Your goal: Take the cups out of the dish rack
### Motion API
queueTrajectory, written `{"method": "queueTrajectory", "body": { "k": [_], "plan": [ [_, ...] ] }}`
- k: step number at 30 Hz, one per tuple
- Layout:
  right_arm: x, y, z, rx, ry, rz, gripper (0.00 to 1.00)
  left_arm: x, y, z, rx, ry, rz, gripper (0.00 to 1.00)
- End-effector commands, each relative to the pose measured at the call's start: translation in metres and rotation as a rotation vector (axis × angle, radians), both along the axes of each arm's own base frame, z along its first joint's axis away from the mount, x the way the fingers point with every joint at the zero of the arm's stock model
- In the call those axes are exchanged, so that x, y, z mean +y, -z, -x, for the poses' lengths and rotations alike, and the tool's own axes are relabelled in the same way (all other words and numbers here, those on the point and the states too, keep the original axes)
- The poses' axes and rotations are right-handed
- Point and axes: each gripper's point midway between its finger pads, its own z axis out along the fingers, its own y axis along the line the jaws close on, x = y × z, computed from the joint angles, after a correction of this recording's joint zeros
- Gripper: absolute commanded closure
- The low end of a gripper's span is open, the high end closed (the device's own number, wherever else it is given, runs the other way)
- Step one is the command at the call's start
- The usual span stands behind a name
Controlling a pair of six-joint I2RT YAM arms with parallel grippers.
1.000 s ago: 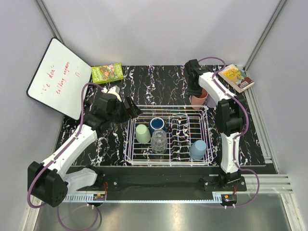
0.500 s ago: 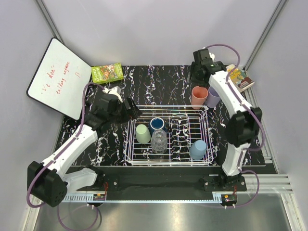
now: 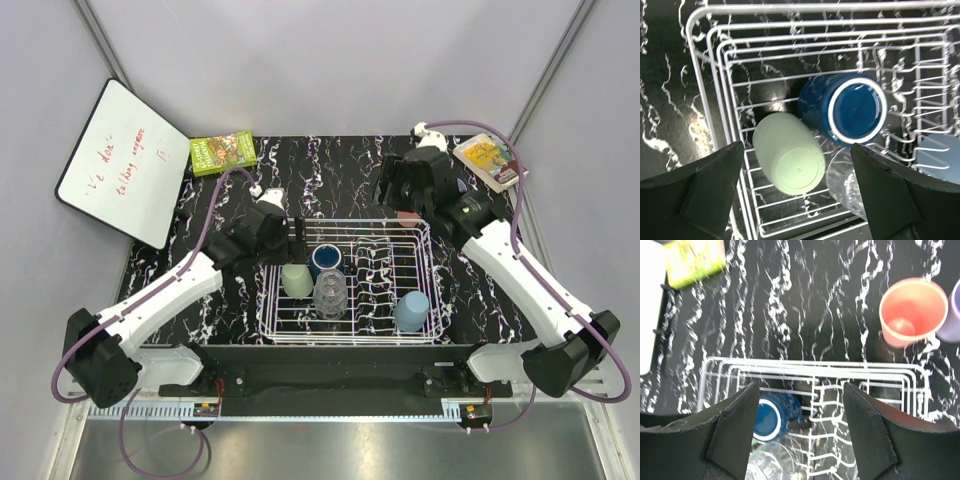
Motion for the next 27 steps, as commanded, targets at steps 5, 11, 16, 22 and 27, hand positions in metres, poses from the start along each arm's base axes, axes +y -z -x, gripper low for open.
{"method": "queueTrajectory", "body": {
  "k": [5,11,16,22,27],
  "plan": [
    [0.011,0.002,0.025,-0.034,-0.034,-0.046,0.25,0.011,0.016,0.007,0.017,-0.049,-0.047,0.08],
    [0.012,0.014,0.034,-0.017,-0.043,-0.053,0.25,0.002,0.029,0.015,0.050,-0.027,-0.061,0.08],
    [0.011,0.017,0.037,-0.020,-0.046,-0.055,0.25,-0.004,0.037,0.017,0.062,-0.016,-0.073,0.08],
    [0.009,0.019,0.038,-0.020,-0.039,-0.050,0.25,-0.006,0.046,0.018,0.083,-0.012,-0.078,0.12],
    [0.006,0.021,0.038,-0.022,-0.034,-0.043,0.25,-0.004,0.056,0.021,0.097,-0.010,-0.092,0.35]
  ]
}}
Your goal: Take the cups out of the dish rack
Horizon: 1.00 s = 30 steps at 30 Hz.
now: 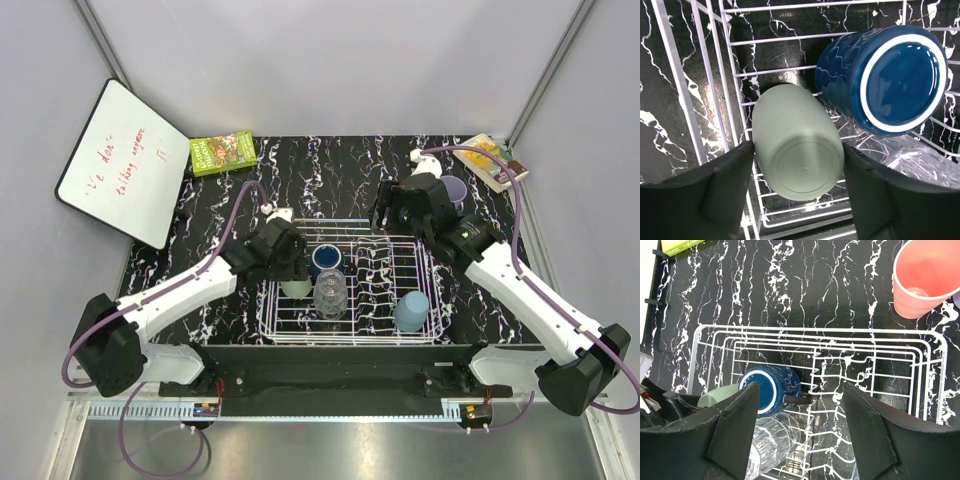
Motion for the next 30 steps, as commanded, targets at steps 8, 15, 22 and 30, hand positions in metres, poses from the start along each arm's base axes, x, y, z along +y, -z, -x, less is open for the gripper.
{"method": "queueTrajectory", "body": {
  "k": [8,15,22,30],
  "plan": [
    [-0.002,-0.019,0.001,-0.071,0.019,-0.044,0.26,-0.002,-0.018,-0.011,-0.076,0.002,0.009,0.90],
    [-0.003,-0.027,0.002,-0.091,0.014,-0.056,0.26,0.003,-0.076,-0.023,-0.201,0.004,0.015,1.00],
    [0.005,-0.034,0.006,-0.092,-0.026,-0.102,0.26,0.004,-0.154,-0.025,-0.331,0.023,0.094,1.00],
    [0.025,-0.052,0.016,-0.143,-0.122,-0.230,0.25,-0.001,-0.227,-0.022,-0.532,0.045,0.311,1.00]
  ]
}}
